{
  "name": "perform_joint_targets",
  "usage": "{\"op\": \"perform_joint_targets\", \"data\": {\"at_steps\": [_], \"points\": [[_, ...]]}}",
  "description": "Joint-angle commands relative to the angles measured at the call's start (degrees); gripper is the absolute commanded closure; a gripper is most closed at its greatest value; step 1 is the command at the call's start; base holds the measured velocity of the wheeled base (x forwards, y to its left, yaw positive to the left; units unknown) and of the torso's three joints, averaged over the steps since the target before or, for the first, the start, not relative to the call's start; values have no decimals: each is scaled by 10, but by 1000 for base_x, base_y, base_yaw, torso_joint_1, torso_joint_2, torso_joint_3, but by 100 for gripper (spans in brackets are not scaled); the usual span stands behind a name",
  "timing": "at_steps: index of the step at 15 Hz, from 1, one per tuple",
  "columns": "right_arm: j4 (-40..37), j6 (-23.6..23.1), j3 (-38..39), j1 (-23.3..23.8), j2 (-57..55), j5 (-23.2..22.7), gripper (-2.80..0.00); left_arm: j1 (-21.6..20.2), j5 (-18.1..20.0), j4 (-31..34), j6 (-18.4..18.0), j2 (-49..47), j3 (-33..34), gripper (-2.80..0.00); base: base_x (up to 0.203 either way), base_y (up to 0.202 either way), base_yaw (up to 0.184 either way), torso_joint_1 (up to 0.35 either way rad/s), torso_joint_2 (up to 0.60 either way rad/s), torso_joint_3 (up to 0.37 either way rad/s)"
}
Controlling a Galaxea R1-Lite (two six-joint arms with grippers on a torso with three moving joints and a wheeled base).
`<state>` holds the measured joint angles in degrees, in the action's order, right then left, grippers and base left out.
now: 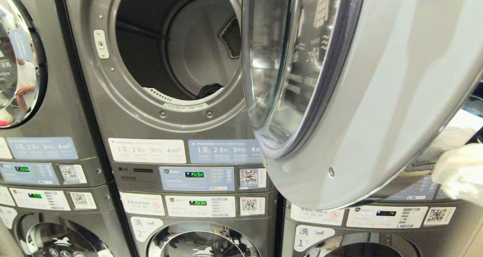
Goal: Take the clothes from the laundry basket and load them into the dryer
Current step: Close the dryer
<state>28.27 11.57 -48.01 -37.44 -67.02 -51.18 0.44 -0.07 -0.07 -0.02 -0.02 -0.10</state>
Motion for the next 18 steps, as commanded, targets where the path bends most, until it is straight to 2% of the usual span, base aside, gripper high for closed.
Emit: {"op": "perform_joint_targets", "data": {"at_steps": [1,5,8,11,13,16,17,18], "points": [[0,3,1,-45,-8,-8,0,0,0,0,0,1,0,0,0,0,0,0,0,0],[-1,32,-2,-123,-13,-9,0,0,0,0,0,1,0,0,0,0,0,0,0,0],[0,35,-38,-139,-46,-9,0,0,0,0,0,1,0,0,0,0,0,0,0,0],[-11,52,-40,-145,-11,-3,0,0,0,0,0,1,0,0,0,0,0,0,0,0],[-71,56,-28,-137,55,18,0,0,0,0,0,1,0,0,0,0,0,0,0,0],[-229,53,-9,-132,177,51,0,0,0,0,0,1,0,0,0,0,0,0,0,0],[-266,50,9,-131,211,69,0,0,0,-1,0,1,0,0,0,0,0,0,0,0],[-288,42,34,-130,231,110,0,0,0,0,0,1,0,0,0,0,0,0,0,0]]}}
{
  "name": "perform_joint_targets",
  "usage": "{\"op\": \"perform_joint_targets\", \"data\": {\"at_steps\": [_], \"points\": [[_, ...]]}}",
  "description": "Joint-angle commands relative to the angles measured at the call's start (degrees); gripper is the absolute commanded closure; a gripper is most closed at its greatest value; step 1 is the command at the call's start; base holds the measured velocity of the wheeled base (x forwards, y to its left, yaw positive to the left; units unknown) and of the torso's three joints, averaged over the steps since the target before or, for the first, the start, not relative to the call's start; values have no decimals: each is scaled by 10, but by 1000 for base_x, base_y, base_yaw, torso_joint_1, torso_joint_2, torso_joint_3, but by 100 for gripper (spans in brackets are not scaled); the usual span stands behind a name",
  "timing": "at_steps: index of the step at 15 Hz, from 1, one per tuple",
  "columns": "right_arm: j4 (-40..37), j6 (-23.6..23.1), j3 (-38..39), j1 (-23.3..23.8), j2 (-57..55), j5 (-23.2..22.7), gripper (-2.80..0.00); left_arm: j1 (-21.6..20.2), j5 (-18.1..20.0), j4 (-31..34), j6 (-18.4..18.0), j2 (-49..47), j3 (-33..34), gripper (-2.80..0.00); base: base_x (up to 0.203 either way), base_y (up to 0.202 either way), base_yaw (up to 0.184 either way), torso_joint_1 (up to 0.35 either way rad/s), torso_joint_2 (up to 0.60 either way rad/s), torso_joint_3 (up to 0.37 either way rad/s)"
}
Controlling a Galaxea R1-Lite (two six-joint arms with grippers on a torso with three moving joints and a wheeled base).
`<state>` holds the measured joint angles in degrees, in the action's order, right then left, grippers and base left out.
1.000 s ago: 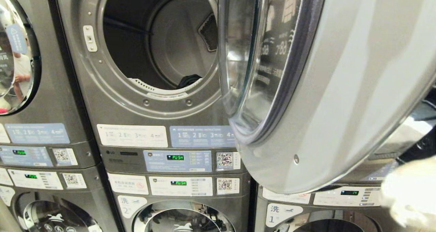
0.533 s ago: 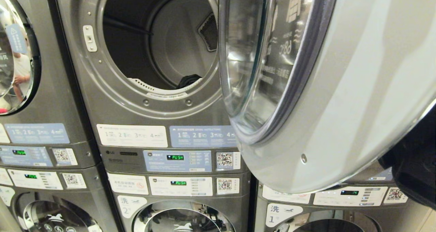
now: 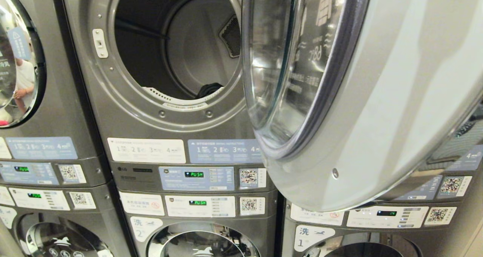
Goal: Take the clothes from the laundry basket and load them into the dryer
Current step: Close the dryer
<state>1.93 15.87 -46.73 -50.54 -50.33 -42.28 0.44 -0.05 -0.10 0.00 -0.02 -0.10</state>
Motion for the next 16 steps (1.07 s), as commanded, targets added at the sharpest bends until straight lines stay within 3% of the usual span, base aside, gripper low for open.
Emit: {"op": "perform_joint_targets", "data": {"at_steps": [1,4,8,10,16], "points": [[-33,-13,32,1,67,71,0,0,0,0,0,1,0,0,0,0,0,0,0,0],[-14,-39,28,2,11,171,0,0,0,-1,0,1,0,0,0,0,0,0,0,0],[136,-45,25,3,-100,243,0,0,0,0,0,1,0,0,0,0,0,0,0,0],[162,-48,11,5,-132,274,0,0,0,-1,0,1,0,0,0,0,0,0,0,0],[164,-61,-6,8,-156,280,0,0,0,-1,0,1,0,0,0,0,0,0,0,0]]}}
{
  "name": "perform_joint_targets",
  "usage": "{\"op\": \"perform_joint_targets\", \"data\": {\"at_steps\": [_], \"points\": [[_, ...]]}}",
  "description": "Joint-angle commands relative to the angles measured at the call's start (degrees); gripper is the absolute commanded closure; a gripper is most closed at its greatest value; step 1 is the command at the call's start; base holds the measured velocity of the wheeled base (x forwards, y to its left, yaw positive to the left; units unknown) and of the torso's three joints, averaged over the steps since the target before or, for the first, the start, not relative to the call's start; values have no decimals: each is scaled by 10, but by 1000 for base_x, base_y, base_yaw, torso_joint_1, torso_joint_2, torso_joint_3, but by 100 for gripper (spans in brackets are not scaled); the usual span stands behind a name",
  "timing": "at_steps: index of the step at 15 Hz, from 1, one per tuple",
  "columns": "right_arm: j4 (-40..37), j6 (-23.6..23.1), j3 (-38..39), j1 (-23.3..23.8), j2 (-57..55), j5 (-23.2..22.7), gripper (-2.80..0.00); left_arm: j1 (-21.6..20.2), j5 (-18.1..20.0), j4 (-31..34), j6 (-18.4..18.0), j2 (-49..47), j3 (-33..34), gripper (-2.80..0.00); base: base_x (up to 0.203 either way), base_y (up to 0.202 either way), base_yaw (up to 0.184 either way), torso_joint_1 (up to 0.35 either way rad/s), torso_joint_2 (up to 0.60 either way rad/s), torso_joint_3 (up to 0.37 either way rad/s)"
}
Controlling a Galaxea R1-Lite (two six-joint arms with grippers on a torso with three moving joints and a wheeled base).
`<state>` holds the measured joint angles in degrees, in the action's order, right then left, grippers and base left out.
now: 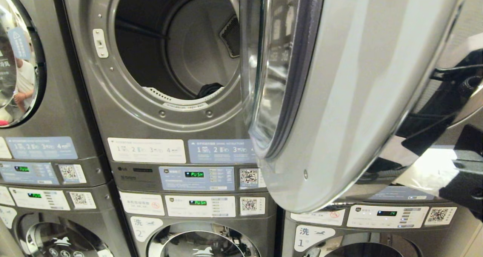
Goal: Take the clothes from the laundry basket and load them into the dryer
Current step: Close the dryer
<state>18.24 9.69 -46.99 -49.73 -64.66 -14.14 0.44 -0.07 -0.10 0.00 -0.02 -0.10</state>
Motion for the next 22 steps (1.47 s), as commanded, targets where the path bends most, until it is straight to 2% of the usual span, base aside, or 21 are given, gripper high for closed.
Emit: {"op": "perform_joint_targets", "data": {"at_steps": [1,4,6,11,14,18,20,22], "points": [[8,2,-13,0,-30,-3,0,0,0,-1,0,1,0,0,0,0,0,0,0,0],[80,4,-42,-3,-106,-12,0,0,0,0,0,1,0,0,0,0,0,0,0,0],[122,3,-67,-6,-156,-39,0,0,0,0,0,1,0,0,0,0,0,0,0,0],[145,7,-172,-62,-282,-54,0,0,0,0,0,1,0,0,0,0,0,0,0,0],[208,8,-217,-87,-370,-56,0,0,0,0,0,1,0,0,0,0,0,0,0,0],[245,11,-348,-96,-493,-56,0,0,0,0,0,1,0,0,0,0,0,0,0,0],[249,11,-417,-95,-543,-29,0,0,0,0,1,1,0,0,0,0,0,0,0,0],[252,15,-442,-75,-557,47,0,0,0,0,0,1,0,0,0,0,0,0,0,0]]}}
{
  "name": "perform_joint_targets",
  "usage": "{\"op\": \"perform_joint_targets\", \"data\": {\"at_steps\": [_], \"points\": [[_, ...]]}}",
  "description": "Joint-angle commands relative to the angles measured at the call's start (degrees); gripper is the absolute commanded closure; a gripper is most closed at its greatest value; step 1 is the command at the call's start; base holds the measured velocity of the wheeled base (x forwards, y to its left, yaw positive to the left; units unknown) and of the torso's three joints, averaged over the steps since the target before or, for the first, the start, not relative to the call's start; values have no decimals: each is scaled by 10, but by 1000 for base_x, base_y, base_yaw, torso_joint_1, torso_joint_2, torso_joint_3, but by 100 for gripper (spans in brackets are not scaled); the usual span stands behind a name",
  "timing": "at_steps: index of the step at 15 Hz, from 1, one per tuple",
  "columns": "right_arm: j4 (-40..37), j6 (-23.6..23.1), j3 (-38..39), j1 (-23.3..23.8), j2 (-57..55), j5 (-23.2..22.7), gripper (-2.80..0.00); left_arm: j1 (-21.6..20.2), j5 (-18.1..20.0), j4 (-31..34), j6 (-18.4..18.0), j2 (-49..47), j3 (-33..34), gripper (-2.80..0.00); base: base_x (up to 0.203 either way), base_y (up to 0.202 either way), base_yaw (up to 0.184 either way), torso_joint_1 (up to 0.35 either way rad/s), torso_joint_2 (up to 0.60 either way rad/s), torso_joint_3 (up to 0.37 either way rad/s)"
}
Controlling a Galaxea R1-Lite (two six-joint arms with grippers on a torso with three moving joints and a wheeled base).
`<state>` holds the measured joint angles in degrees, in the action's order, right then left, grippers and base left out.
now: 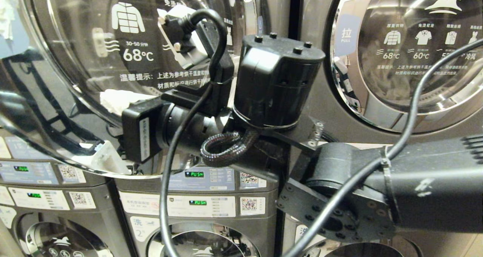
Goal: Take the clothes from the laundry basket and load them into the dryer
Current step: Close the dryer
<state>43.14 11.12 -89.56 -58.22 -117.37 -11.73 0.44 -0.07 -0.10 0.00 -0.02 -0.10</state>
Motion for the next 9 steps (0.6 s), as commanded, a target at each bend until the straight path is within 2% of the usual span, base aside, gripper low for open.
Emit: {"op": "perform_joint_targets", "data": {"at_steps": [1,3,7,9], "points": [[3,8,-12,27,-15,34,0,0,0,-1,0,1,0,0,0,0,0,0,0,0],[0,17,22,67,39,39,0,0,0,0,0,1,0,0,0,0,0,0,0,0],[2,13,210,154,152,29,0,0,0,0,0,1,0,0,0,0,0,0,0,0],[2,-14,307,194,190,25,0,0,0,-1,0,1,0,0,0,0,0,0,0,0]]}}
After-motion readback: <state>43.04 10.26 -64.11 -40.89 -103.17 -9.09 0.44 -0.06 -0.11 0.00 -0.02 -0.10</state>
